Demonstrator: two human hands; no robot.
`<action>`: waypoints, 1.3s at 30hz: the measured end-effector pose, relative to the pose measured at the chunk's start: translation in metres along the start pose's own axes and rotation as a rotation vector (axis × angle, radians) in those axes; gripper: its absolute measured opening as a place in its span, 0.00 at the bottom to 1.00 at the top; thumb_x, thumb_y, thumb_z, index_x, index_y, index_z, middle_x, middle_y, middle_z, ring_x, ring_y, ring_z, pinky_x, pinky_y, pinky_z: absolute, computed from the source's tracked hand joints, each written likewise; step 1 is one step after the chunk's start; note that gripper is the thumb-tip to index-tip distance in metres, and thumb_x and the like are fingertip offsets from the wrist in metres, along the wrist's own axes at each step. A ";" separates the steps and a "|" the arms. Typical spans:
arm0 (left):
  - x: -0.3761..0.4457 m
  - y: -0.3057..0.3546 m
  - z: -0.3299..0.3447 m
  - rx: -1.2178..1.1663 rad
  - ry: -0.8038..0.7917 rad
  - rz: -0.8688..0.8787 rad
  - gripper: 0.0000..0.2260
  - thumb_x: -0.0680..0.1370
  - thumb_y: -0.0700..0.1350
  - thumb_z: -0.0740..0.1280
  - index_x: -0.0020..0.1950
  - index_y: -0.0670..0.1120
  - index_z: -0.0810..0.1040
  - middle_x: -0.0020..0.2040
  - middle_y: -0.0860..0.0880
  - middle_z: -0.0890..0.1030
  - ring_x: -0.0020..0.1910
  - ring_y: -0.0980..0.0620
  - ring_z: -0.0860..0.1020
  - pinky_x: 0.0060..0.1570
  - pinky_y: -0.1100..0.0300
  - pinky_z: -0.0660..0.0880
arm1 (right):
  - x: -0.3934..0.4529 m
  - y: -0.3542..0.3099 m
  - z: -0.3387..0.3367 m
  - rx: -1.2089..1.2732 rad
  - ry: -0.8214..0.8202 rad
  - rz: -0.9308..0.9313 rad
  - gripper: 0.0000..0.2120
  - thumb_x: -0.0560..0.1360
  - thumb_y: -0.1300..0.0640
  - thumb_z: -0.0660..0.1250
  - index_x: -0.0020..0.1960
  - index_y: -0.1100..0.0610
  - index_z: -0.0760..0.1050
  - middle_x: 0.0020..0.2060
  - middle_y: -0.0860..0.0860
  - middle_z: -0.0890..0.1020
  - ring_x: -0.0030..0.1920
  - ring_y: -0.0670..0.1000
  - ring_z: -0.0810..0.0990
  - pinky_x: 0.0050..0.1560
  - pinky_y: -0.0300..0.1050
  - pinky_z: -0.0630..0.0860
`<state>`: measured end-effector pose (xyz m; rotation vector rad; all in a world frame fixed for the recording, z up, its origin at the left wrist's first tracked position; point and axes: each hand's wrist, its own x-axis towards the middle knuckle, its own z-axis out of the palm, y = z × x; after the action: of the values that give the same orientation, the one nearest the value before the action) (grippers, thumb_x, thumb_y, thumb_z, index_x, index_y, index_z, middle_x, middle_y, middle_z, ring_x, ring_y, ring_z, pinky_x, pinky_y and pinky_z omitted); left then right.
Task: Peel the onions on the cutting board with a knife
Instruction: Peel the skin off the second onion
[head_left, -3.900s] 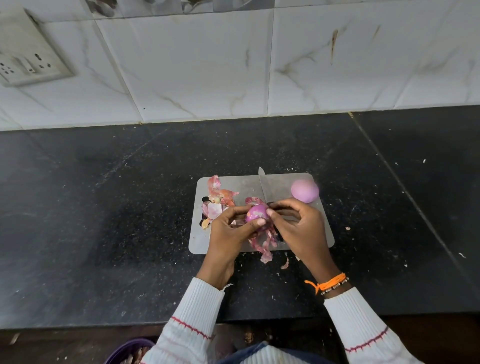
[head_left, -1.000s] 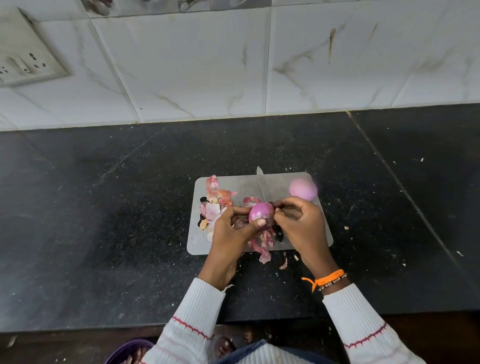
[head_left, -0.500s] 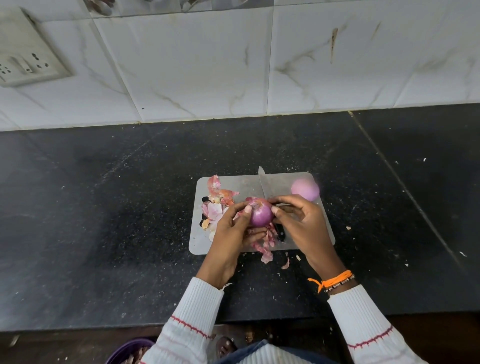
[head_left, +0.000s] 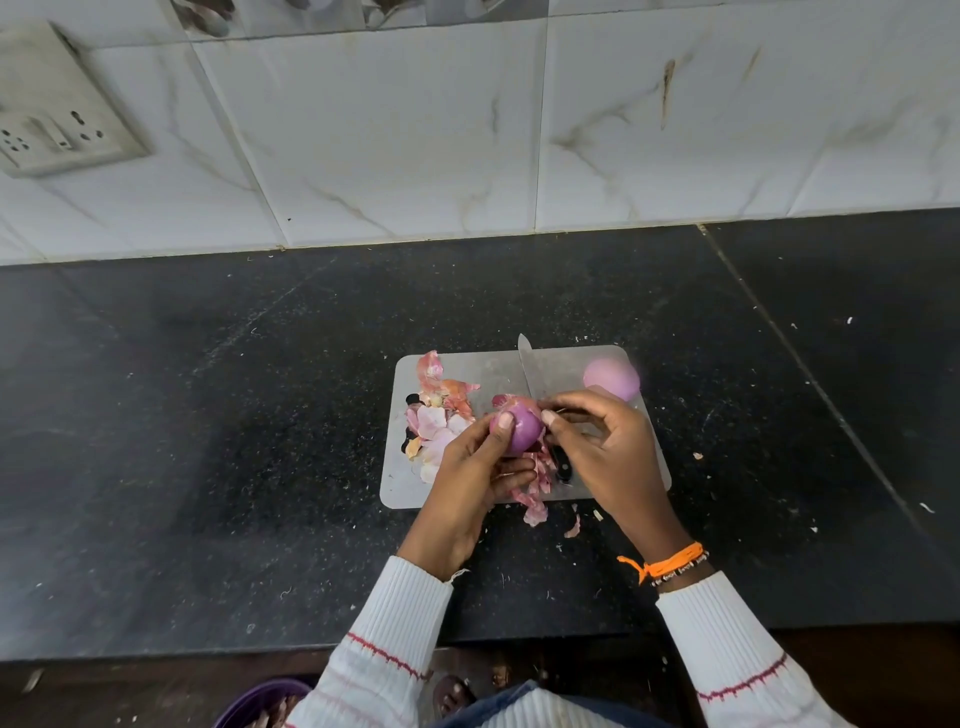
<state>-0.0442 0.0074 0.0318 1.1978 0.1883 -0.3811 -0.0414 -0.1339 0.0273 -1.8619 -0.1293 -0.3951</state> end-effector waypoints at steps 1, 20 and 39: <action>0.000 0.000 0.000 0.003 0.002 0.003 0.15 0.78 0.47 0.63 0.60 0.40 0.76 0.44 0.44 0.80 0.36 0.54 0.79 0.39 0.63 0.80 | 0.000 -0.002 0.000 -0.005 0.004 -0.007 0.07 0.71 0.62 0.71 0.48 0.54 0.80 0.43 0.49 0.83 0.45 0.45 0.82 0.46 0.46 0.81; -0.007 -0.003 -0.002 0.106 0.080 0.123 0.13 0.76 0.39 0.65 0.61 0.44 0.74 0.48 0.44 0.81 0.38 0.55 0.82 0.40 0.63 0.80 | -0.006 -0.003 0.005 -0.098 0.028 -0.045 0.04 0.68 0.67 0.72 0.41 0.61 0.81 0.38 0.50 0.82 0.41 0.45 0.80 0.44 0.35 0.78; -0.007 -0.002 -0.003 -0.059 -0.030 -0.047 0.24 0.80 0.55 0.53 0.60 0.34 0.71 0.41 0.40 0.80 0.34 0.51 0.79 0.35 0.62 0.79 | -0.008 0.022 0.005 -0.400 0.055 0.010 0.03 0.69 0.67 0.71 0.42 0.62 0.78 0.40 0.55 0.79 0.36 0.45 0.76 0.39 0.27 0.73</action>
<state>-0.0515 0.0113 0.0312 1.1305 0.2007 -0.4318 -0.0420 -0.1358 0.0029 -2.2416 -0.0019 -0.4916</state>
